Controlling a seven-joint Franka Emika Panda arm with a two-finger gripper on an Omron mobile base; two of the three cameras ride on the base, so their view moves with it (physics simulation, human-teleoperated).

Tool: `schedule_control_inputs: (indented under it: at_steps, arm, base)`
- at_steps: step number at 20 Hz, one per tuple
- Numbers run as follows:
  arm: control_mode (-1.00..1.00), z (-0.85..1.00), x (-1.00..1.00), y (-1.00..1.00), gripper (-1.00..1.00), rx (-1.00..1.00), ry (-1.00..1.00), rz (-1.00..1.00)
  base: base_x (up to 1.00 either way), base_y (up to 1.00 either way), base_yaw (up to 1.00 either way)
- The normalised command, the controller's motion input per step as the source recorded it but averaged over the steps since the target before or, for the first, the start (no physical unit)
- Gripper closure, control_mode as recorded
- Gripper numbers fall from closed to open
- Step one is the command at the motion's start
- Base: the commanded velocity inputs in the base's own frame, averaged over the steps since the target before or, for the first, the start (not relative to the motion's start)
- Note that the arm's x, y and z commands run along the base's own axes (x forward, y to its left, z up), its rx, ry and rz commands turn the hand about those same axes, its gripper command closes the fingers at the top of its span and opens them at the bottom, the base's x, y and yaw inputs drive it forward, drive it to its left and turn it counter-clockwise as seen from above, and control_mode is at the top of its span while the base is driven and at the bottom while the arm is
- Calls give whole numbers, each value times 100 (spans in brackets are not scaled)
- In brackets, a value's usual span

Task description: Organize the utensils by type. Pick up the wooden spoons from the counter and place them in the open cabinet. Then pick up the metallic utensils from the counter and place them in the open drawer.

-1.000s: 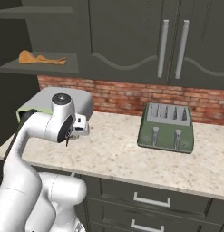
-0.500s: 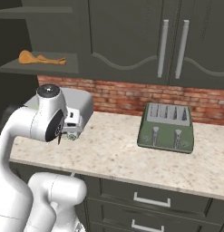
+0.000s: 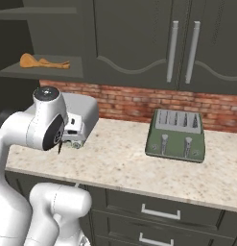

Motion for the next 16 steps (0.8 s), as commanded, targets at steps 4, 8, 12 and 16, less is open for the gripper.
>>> schedule_control_inputs:
  at_steps: [4, 8, 12, 16]
  arm:
    - [-100, 0, 0, 0, 100, 0, 0, 0]
    - [-100, 0, 0, 0, 100, 0, 0, 0]
    - [-100, 0, 0, 0, 100, 0, 0, 0]
    - [100, 0, 0, 0, 100, 0, 0, 0]
  base:
    - [0, 0, 0]
    - [0, 0, 0]
    - [0, 0, 0]
    - [0, 0, 0]
